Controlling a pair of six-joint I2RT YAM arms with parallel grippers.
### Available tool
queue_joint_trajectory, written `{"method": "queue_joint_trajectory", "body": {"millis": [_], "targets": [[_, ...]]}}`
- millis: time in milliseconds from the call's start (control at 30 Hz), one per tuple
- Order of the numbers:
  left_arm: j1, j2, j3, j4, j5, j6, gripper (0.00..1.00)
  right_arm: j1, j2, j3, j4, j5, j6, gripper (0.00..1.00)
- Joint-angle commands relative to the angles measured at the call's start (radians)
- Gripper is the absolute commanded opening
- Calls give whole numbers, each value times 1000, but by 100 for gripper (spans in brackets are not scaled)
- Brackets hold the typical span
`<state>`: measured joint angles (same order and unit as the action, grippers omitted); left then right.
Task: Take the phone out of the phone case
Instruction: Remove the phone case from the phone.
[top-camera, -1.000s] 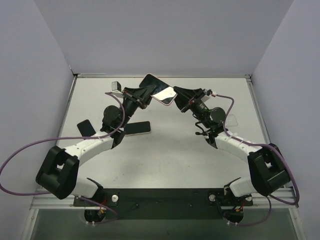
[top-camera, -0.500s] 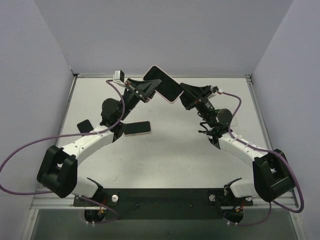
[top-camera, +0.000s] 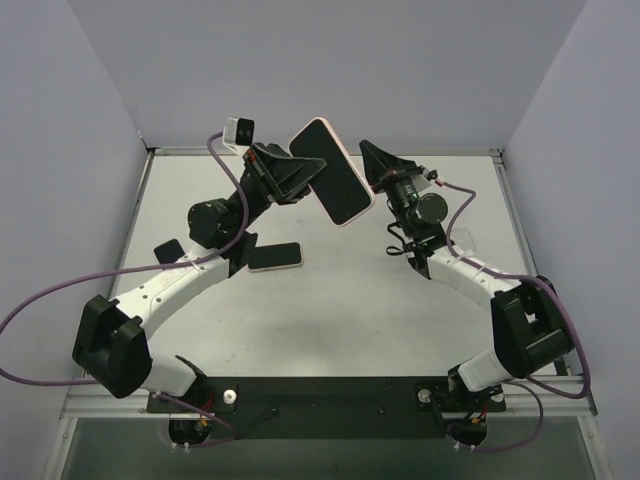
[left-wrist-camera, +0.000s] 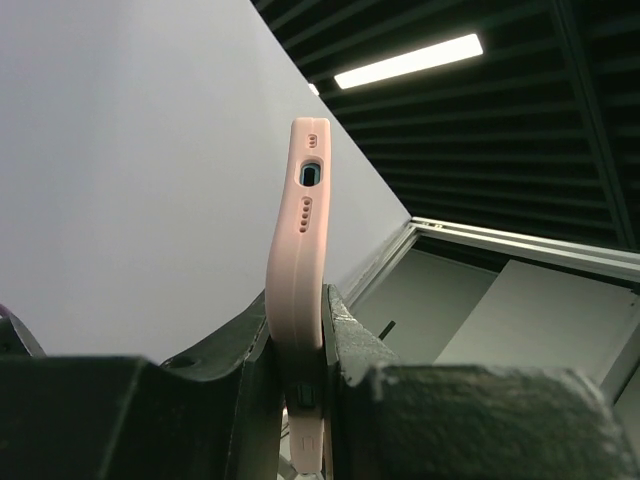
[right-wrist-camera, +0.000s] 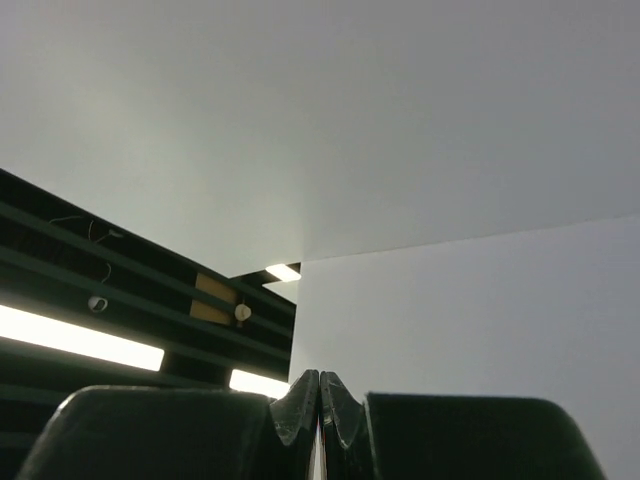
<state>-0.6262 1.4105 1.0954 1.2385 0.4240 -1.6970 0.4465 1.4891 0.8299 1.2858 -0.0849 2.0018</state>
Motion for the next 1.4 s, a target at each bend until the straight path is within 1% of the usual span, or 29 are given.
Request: {"method": "queue_joint_trajectory", "body": {"millis": [0,33,67,133,167,233,267,300,333,367,400,433,467,500,533,567,633,667,733,767,833,867,933,967,1000,1067,1200,1367], "targets": [[8,-22,23,371,-19,-10,0,-14,-42,43,382,-15,101,0],[8,-28,8,354,-21,-4,0,-26,-50,41,380,-39,79,0],[8,-33,-2,310,-21,3,0,-51,-59,25,370,-99,62,0],[10,-50,-40,241,-28,23,0,-80,-96,9,305,-171,3,0],[14,-51,-54,205,-34,26,0,-89,-113,-23,247,-208,-21,0],[23,-56,-83,161,-48,22,0,-112,-179,-67,167,-292,-118,8],[26,-59,-107,136,-53,22,0,-117,-206,-86,59,-320,-159,13],[34,-58,-118,115,-56,17,0,-129,-264,-116,-6,-376,-196,22],[39,-61,-127,98,-57,20,0,-137,-297,-129,-66,-398,-289,25],[42,-62,-147,75,-59,22,0,-141,-334,-141,-214,-415,-335,30],[46,-64,-157,66,-63,23,0,-152,-408,-146,-297,-432,-381,37],[49,-61,-164,59,-62,22,0,-155,-449,-131,-400,-453,-523,38],[52,-61,-176,52,-60,22,0,-155,-489,-112,-642,-455,-602,43],[57,-59,-184,44,-57,19,0,-155,-562,-62,-755,-446,-689,47],[60,-58,-190,36,-56,22,0,-151,-597,-36,-861,-409,-831,50],[63,-56,-198,32,-51,22,0,-147,-625,-11,-1035,-392,-903,53],[68,-48,-210,13,-42,26,0,-144,-687,78,-1187,-348,-1006,57],[68,-47,-215,-13,-34,31,0,-143,-697,109,-1294,-339,-1094,60],[68,-36,-212,-51,-19,45,0,-138,-713,184,-1385,-334,-1158,62],[68,-33,-210,-68,-13,51,0,-135,-714,207,-1458,-319,-1205,62],[68,-27,-204,-106,-2,69,0,-121,-707,256,-1514,-303,-1253,63],[68,-25,-203,-115,1,72,0,-97,-702,300,-1560,-279,-1297,63],[66,-22,-197,-141,7,83,0,-65,-678,351,-1606,-242,-1334,64],[68,-22,-195,-148,9,86,0,-19,-655,392,-1644,-224,-1356,64],[68,-22,-195,-151,12,91,0,-2,-644,411,-1661,-193,-1386,64],[68,-19,-190,-160,12,94,0,33,-615,440,-1680,-190,-1407,64],[66,-22,-190,-171,15,102,0,73,-589,446,-1680,-179,-1419,64],[66,-21,-189,-174,18,105,0,89,-572,443,-1700,-147,-1425,64]]}}
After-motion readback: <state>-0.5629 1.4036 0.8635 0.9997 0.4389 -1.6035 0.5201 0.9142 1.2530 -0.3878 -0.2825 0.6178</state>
